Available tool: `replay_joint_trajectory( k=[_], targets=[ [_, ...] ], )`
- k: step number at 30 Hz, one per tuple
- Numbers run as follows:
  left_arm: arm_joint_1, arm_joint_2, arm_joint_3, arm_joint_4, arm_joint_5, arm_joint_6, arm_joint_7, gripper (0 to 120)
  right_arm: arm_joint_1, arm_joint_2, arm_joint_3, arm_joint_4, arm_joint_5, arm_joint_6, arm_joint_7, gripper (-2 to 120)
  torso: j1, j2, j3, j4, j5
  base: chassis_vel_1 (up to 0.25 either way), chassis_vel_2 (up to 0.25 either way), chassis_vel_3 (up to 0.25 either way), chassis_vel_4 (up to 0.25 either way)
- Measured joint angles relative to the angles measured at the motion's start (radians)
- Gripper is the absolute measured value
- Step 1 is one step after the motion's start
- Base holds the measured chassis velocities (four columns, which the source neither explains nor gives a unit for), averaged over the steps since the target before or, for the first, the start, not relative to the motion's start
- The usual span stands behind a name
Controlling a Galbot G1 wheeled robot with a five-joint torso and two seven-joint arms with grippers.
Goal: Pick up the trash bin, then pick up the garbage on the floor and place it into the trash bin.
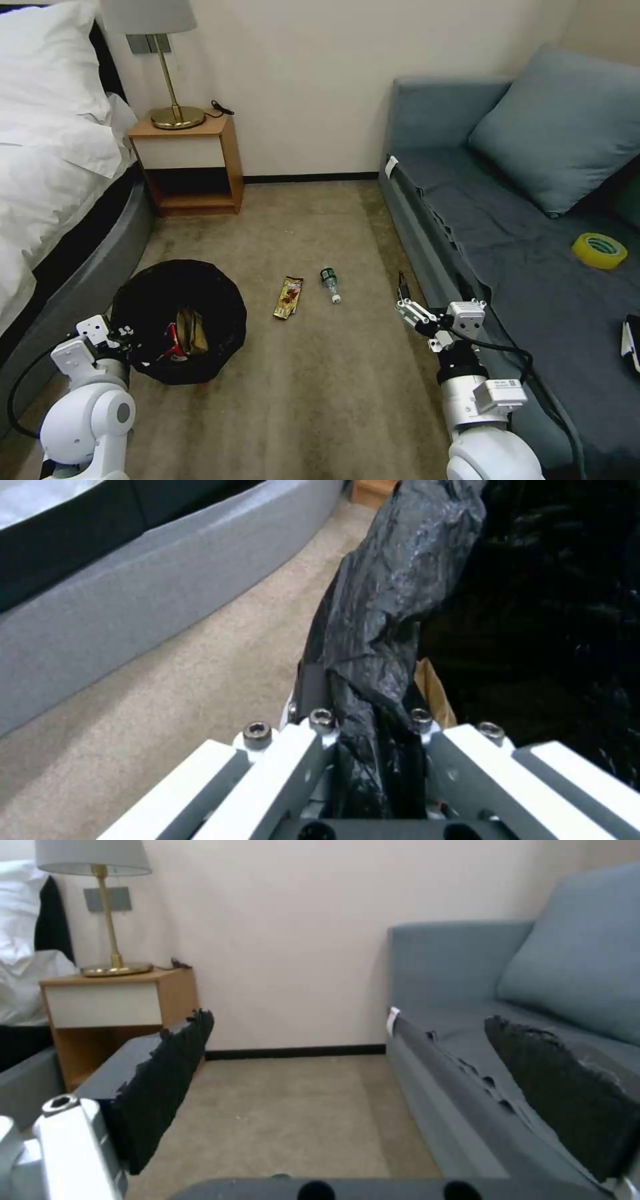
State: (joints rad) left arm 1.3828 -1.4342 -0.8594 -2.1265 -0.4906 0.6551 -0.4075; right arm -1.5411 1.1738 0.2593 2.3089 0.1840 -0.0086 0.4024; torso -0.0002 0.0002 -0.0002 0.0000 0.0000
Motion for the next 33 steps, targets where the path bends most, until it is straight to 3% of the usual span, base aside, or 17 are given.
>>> replay_joint_trajectory(
  k=[33],
  targets=[
    [0.001,-0.003,-0.006,0.011,0.001,-0.005,0.000,3,0.061,-0.038,-0.020,-0.043,0.035,-0.008,-0.001,100,0.000,0.000,0.000,0.0000,-0.0001,-0.163,0.163,0.166,-0.163]
  ],
)
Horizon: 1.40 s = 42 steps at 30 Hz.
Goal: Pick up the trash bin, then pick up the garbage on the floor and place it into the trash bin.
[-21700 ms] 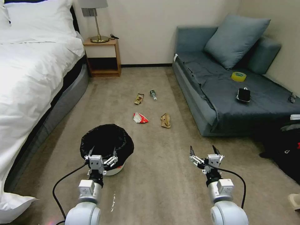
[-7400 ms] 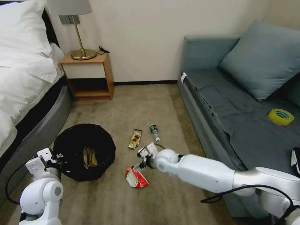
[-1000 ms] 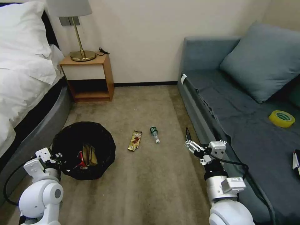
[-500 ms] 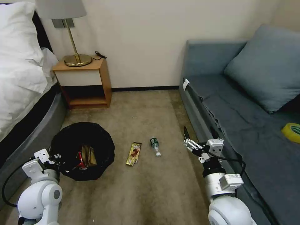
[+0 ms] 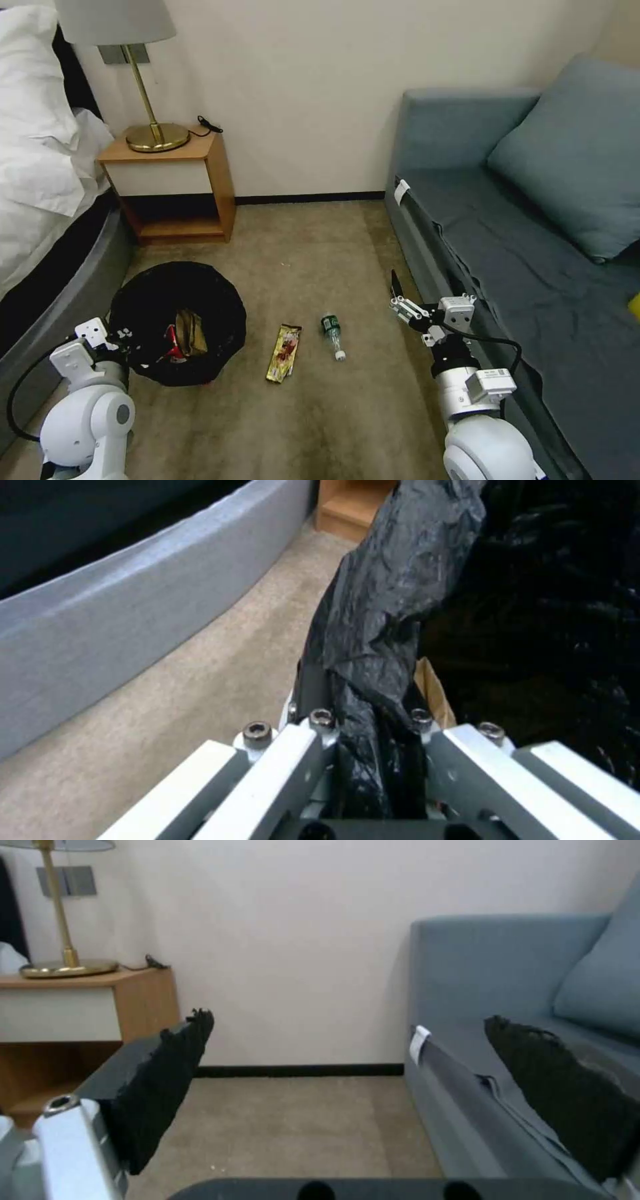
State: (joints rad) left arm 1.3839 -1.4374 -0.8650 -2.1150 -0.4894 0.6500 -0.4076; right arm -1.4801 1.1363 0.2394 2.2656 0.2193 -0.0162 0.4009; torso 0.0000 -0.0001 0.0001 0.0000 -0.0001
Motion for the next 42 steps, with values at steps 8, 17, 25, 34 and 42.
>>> replay_joint_trajectory(
  k=[8,17,25,34,42],
  targets=[
    [-0.008,0.005,0.000,0.007,-0.001,0.000,0.000,3,0.079,-0.039,-0.027,-0.035,0.071,-0.056,0.000,100,0.000,0.000,0.000,-0.0003,0.0000,-0.134,0.131,0.137,-0.130],
    [-0.003,0.001,-0.001,0.009,0.003,-0.001,0.000,3,0.415,-0.146,-0.192,-0.204,0.391,-0.211,0.080,100,0.000,0.000,0.000,0.0000,0.0001,-0.017,0.013,0.010,-0.013],
    [0.010,-0.017,-0.003,0.012,0.024,-0.009,0.001,3,0.819,-0.158,-0.504,-0.497,0.807,-0.427,0.178,100,0.000,0.000,0.000,0.0004,-0.0001,0.000,0.000,0.000,0.000],
    [0.009,-0.031,-0.002,0.027,0.042,-0.015,0.003,3,0.981,-0.080,-0.720,-0.836,0.940,-0.510,0.142,100,0.000,0.000,0.000,0.0000,0.0002,0.000,0.000,0.000,0.000],
    [0.010,-0.038,0.004,0.035,0.056,-0.018,0.004,3,1.011,0.015,-0.833,-1.018,0.890,-0.488,0.056,100,0.000,0.000,0.000,0.0000,0.0000,0.000,0.000,0.000,0.000]
  ],
)
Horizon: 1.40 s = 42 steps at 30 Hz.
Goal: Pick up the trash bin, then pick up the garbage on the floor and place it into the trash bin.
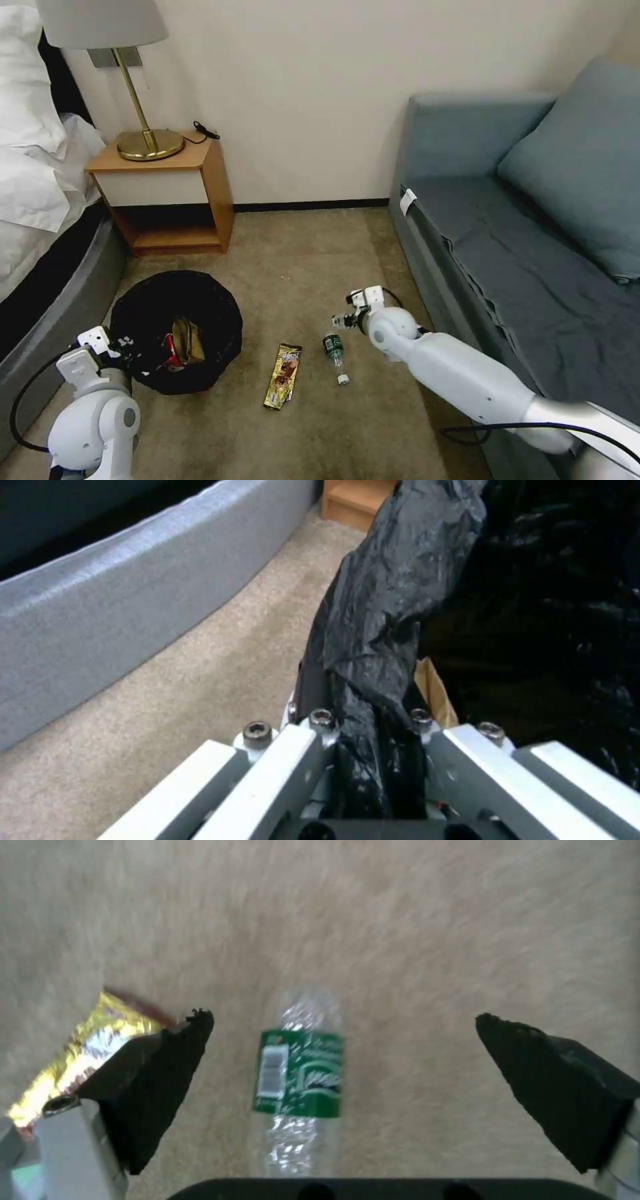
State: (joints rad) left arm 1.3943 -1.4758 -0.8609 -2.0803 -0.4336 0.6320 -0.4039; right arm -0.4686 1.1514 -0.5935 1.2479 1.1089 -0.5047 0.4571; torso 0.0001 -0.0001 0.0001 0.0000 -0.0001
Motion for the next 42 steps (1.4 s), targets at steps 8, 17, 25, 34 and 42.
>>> replay_joint_trajectory(
  k=[8,17,25,34,42],
  targets=[
    [0.008,0.000,0.004,-0.005,0.010,0.000,0.000,3,0.024,0.141,-0.036,-0.270,-0.115,0.038,-0.118,100,0.000,0.000,0.000,0.0001,0.0001,0.000,0.000,0.000,0.000],
    [0.018,0.003,0.002,-0.010,0.013,-0.001,0.001,3,-0.003,0.160,-0.039,-0.341,-0.180,0.071,-0.162,100,0.000,0.000,0.000,0.0000,0.0000,0.000,0.000,0.000,0.000],
    [0.016,0.007,0.003,-0.010,0.013,-0.001,0.001,3,-0.034,0.164,-0.041,-0.357,-0.215,0.091,-0.173,100,0.000,0.000,0.000,0.0000,0.0002,0.000,0.000,0.000,0.000],
    [0.020,0.009,0.003,-0.016,0.011,-0.001,0.000,3,-0.046,0.174,-0.041,-0.395,-0.250,0.113,-0.191,73,0.000,0.000,0.000,0.0000,0.0001,0.000,0.000,0.000,0.000],
    [0.021,0.008,0.002,-0.016,0.011,-0.003,0.000,3,-0.056,0.164,-0.038,-0.365,-0.252,0.118,-0.188,45,0.000,0.000,0.000,0.0000,0.0002,0.000,0.000,0.000,0.000]
  ],
)
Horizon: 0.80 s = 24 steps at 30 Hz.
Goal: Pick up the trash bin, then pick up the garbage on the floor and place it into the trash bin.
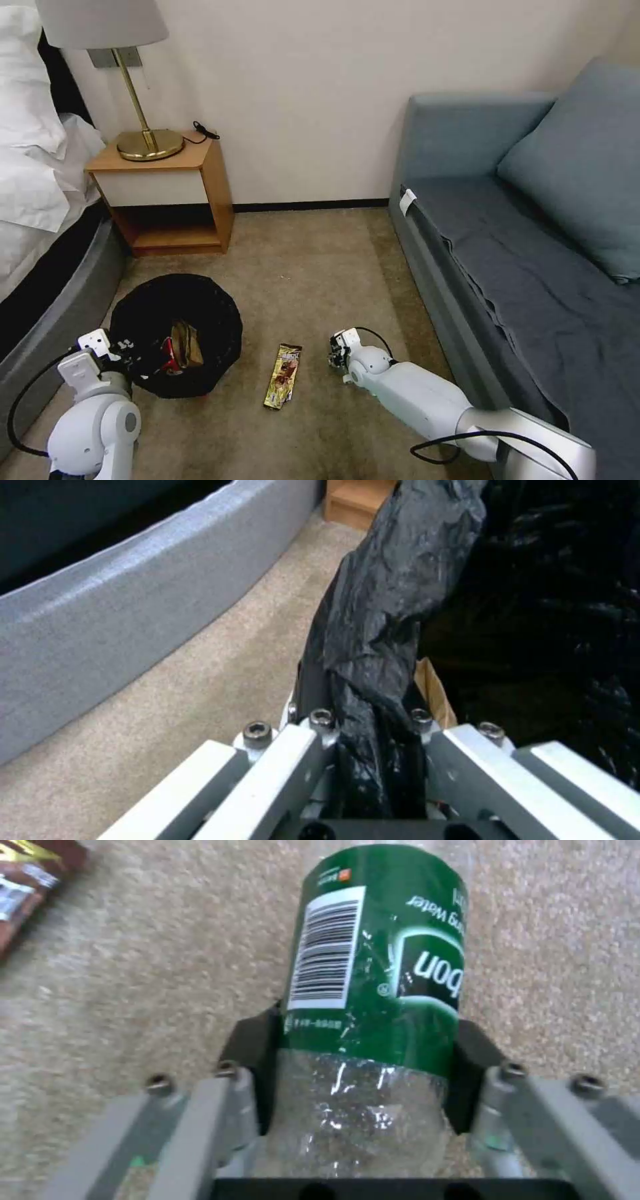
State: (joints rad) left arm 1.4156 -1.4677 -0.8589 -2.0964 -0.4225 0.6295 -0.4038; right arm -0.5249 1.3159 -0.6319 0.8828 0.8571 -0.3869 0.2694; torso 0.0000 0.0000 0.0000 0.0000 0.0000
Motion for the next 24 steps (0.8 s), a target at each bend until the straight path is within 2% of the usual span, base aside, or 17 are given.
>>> replay_joint_trajectory(
  k=[4,9,11,12,14,15,16,18,19,21,24],
  targets=[
    [0.000,-0.004,0.001,0.001,0.002,-0.002,0.000,3,-0.005,-0.019,-0.001,0.044,0.014,0.000,0.011,32,0.000,0.000,0.000,0.0001,0.0000,0.000,0.000,0.000,0.000],
    [0.000,-0.005,0.001,0.003,0.003,-0.002,0.000,3,-0.005,-0.060,0.024,0.141,0.051,0.000,0.047,22,0.000,0.000,0.000,0.0000,0.0001,0.000,0.000,0.000,0.000],
    [0.000,-0.005,0.001,0.003,0.003,-0.002,0.000,3,-0.005,-0.063,0.026,0.150,0.054,-0.001,0.050,22,0.000,0.000,0.000,0.0000,0.0001,0.000,0.000,0.000,0.000],
    [-0.001,-0.005,0.002,0.005,0.003,-0.003,0.000,3,0.000,-0.081,0.042,0.203,0.074,-0.006,0.064,22,0.000,0.000,0.000,-0.0001,0.0001,0.000,0.000,0.000,0.000],
    [-0.001,-0.004,0.003,0.007,0.003,-0.003,0.000,3,0.030,-0.154,0.094,0.425,0.158,-0.029,0.119,22,0.000,0.000,0.000,0.0000,-0.0001,0.000,0.000,0.000,0.000],
    [-0.001,-0.004,0.003,0.007,0.003,-0.003,0.000,3,0.030,-0.154,0.094,0.425,0.158,-0.029,0.119,22,0.000,0.000,0.000,0.0000,-0.0001,0.000,0.000,0.000,0.000],
    [-0.001,-0.004,0.006,0.008,0.005,-0.002,0.000,3,0.047,-0.170,0.111,0.511,0.209,-0.042,0.147,22,0.000,0.000,0.000,-0.0004,-0.0001,0.000,0.000,0.000,0.000],
    [0.001,-0.004,0.013,0.009,0.008,-0.002,0.000,3,0.086,-0.157,0.123,0.640,0.321,-0.061,0.214,22,0.000,0.000,0.000,-0.0006,-0.0002,0.000,0.000,0.000,0.000],
    [0.001,-0.004,0.013,0.009,0.008,-0.002,0.000,3,0.086,-0.157,0.123,0.640,0.321,-0.061,0.214,22,0.000,0.000,0.000,-0.0006,-0.0002,0.000,0.000,0.000,0.000],
    [0.001,-0.007,0.021,0.010,0.013,-0.003,0.000,3,0.135,-0.104,0.115,0.736,0.397,-0.060,0.266,22,0.000,0.000,0.000,0.0003,-0.0001,0.000,0.000,0.000,0.000],
    [0.001,-0.010,0.028,0.013,0.019,-0.002,0.000,3,0.195,-0.029,0.066,0.796,0.444,-0.037,0.317,22,0.000,0.000,0.000,0.0005,-0.0002,0.000,0.000,0.000,0.000]
  ],
)
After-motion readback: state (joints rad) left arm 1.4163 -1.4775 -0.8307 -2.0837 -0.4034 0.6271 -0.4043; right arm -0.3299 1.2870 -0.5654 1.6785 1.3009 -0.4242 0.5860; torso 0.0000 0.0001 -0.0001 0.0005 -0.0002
